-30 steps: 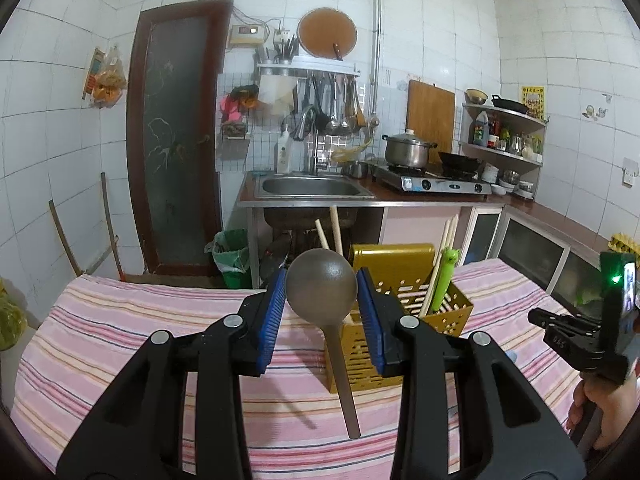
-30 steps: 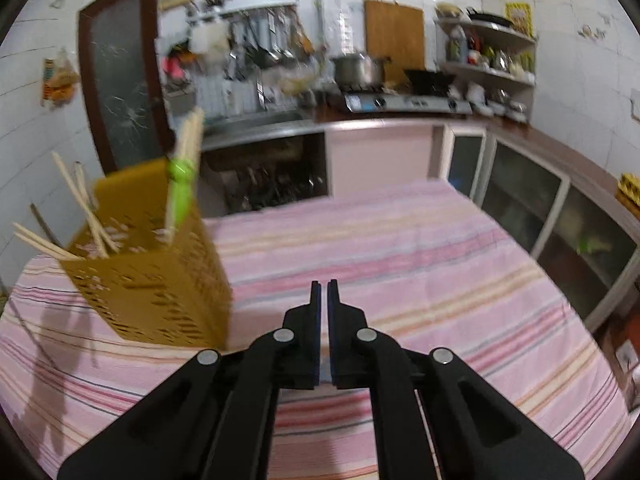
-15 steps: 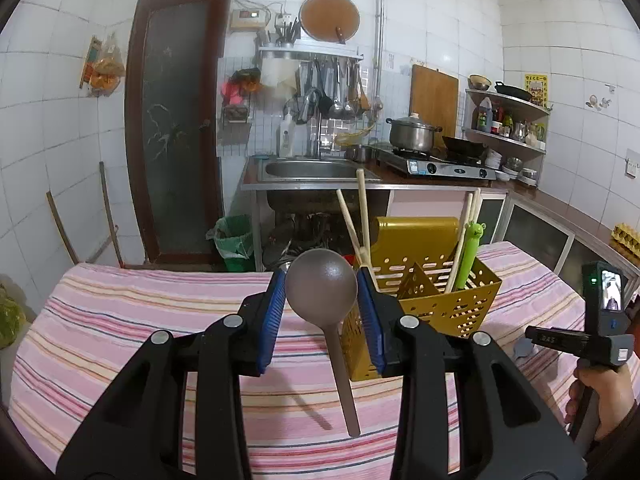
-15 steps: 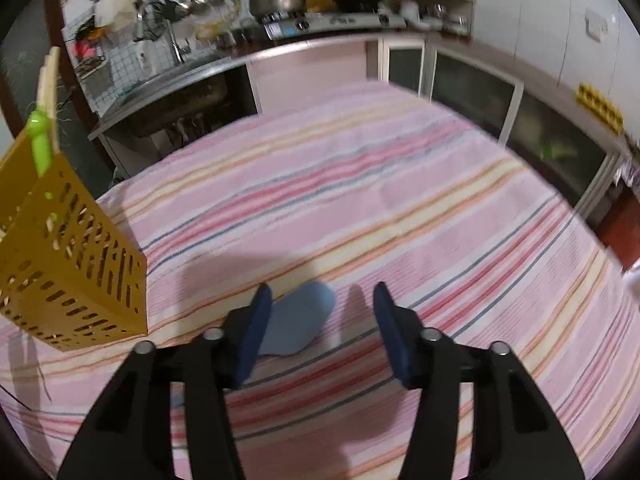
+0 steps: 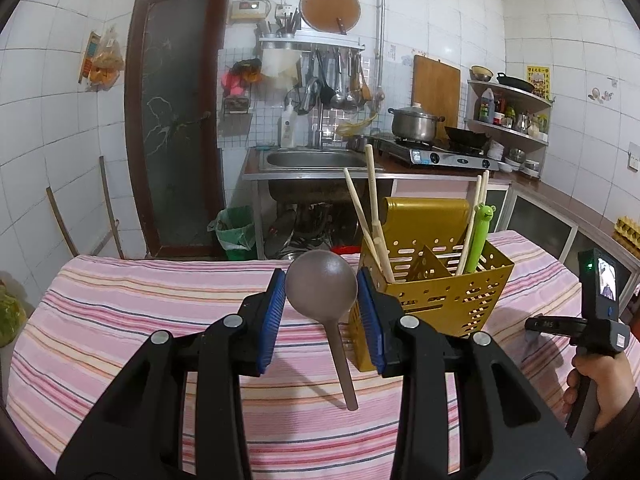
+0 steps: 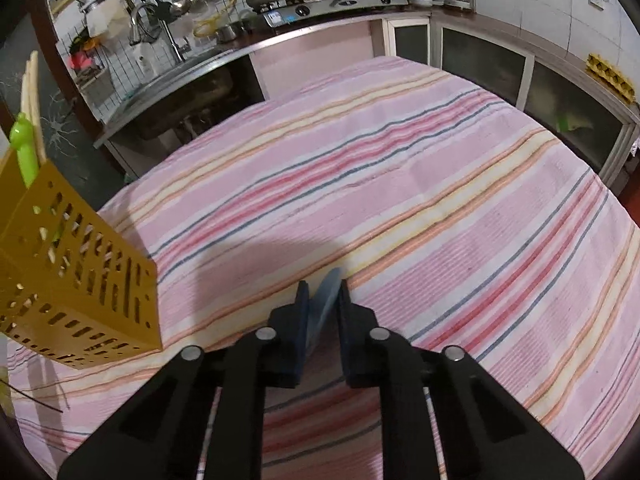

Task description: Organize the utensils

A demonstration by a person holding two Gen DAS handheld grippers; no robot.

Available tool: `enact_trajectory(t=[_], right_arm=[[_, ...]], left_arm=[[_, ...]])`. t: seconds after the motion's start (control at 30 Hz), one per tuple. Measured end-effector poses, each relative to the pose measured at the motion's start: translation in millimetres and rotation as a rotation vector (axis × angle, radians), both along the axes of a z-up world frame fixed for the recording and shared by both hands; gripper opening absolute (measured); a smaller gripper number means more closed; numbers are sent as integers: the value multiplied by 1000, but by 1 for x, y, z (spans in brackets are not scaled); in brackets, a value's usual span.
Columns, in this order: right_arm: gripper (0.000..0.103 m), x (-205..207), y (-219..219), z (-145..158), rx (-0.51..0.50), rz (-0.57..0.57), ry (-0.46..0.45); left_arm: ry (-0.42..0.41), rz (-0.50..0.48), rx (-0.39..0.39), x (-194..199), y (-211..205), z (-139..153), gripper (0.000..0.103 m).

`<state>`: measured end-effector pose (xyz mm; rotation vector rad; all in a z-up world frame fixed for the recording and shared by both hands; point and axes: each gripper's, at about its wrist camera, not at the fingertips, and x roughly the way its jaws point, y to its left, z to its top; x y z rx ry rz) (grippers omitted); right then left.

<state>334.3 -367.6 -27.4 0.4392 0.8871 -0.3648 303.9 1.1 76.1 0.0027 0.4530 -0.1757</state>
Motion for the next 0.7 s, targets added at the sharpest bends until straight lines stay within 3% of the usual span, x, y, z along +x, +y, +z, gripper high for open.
enact_trajectory(t=[0.27, 0.53, 0.7], right_arm=[[7, -18, 8, 48, -84, 38, -162], [7, -47, 35, 129, -188, 140, -449], [7, -54, 59, 167, -264, 198, -568]], left_arm=[[-26, 1, -8, -3, -5, 7, 35], [-71, -24, -13, -11, -12, 31, 35], [-96, -38, -29, -13, -15, 50, 35]])
